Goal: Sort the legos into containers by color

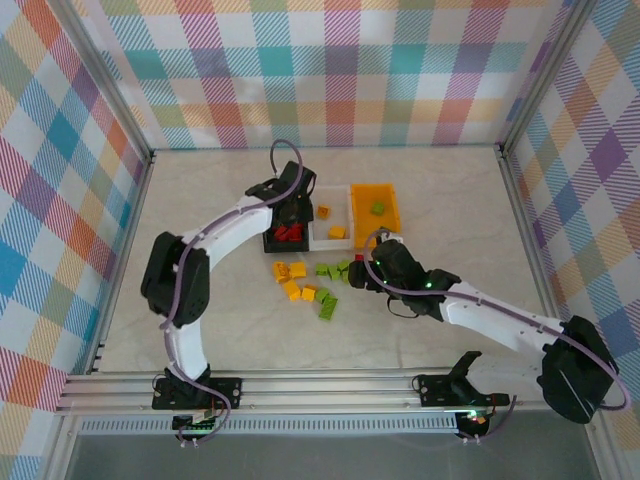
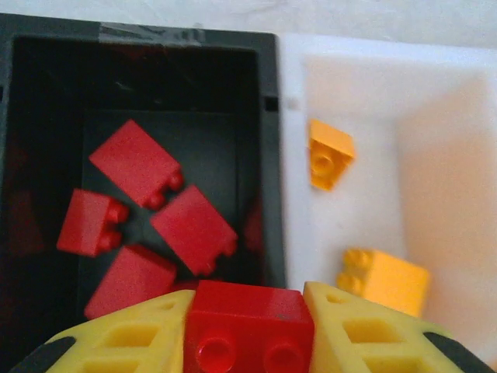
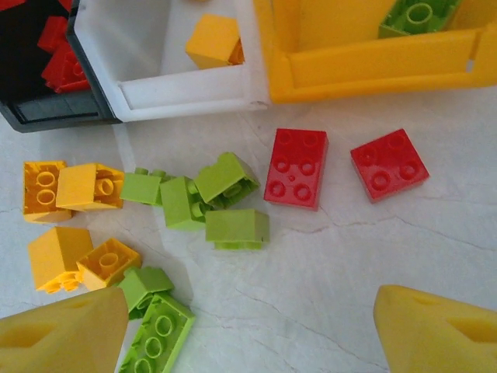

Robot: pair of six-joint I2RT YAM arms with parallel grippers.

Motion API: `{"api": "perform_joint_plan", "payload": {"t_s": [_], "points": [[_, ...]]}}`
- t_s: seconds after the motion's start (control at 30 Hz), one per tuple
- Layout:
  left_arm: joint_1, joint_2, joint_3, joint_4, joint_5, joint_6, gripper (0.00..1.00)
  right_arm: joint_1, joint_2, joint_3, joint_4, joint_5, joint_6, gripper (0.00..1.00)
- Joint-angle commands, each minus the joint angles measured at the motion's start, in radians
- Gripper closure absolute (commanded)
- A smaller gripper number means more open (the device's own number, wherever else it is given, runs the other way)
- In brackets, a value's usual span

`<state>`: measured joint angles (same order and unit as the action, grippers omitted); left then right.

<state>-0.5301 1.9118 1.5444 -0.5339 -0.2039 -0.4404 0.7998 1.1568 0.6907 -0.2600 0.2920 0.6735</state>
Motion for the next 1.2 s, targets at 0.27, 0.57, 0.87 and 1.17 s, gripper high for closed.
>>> {"api": "perform_joint_plan", "payload": {"t_s": [0.27,0.57,0.87,1.17], "points": [[0.044,0.094,0.158,-0.084,-0.001,-0.034,0.28,-0.006,-0.061,-0.058,-0.075,0.053,0.028,0.14],[-0.086,-0.294,-0.074,0.066,0.068,-0.056,0.0,-0.154,0.105,-0.006,0.016,-0.039,-0.052,0.16],[-0.253,-0.712,-0.557,0.146,0.038,-0.15,0.0,-0.258,0.312,0.089,0.098,-0.071,-0.082,0.26],[-0.274,-0.931,-0.763,0.063,-0.005,-0.229,0.0,-0.279,0.477,0.192,0.073,-0.047,-0.077,0.3]]}}
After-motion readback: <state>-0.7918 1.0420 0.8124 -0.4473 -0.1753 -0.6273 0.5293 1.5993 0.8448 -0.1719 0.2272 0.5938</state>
